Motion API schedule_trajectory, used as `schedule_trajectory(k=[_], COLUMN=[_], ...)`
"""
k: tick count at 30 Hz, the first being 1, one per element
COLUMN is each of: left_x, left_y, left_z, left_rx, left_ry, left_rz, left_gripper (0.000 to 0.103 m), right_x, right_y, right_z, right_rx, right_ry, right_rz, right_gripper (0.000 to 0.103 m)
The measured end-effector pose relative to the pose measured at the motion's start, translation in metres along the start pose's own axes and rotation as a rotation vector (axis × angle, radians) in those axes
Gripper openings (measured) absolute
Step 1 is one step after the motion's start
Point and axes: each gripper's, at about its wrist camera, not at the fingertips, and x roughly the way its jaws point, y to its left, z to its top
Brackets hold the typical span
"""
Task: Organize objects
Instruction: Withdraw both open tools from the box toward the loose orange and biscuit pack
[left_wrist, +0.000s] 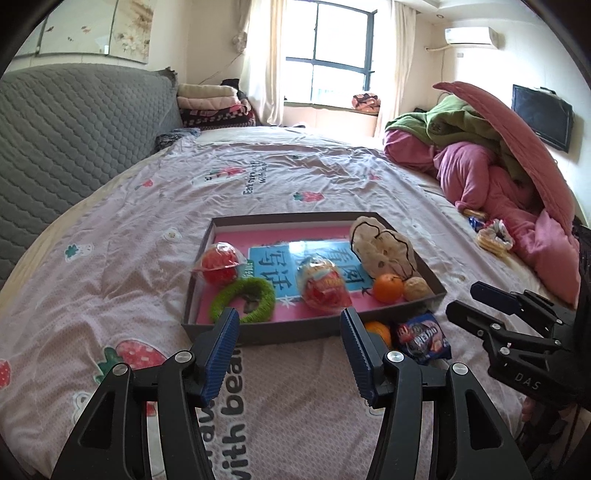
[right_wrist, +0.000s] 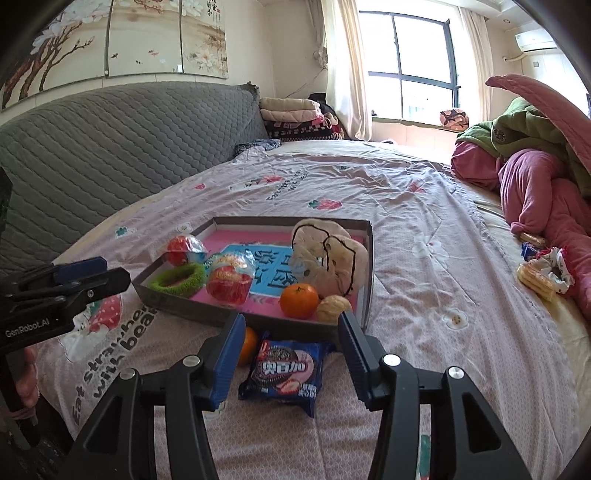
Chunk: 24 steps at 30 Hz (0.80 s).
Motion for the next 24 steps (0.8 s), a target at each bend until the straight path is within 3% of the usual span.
schedule_trajectory(k=[14, 24], left_x=[0.028, 0.049], left_y=[-0.033, -0.043], left_z=[-0.032, -0.046], left_rx=[0.071, 0.09], left_ry=[0.096, 0.152], left_rz=[-0.045, -0.061], left_gripper=[0.059, 0.059], right_x=[0.006, 0.015], right_y=[0.007, 0.008], right_z=[-0.035, -0.042], right_rx=[-0.009, -0.009], right_ry=[0.121, 0.171], right_rz=[-0.011, -0.036], right_gripper=[0.052, 0.052])
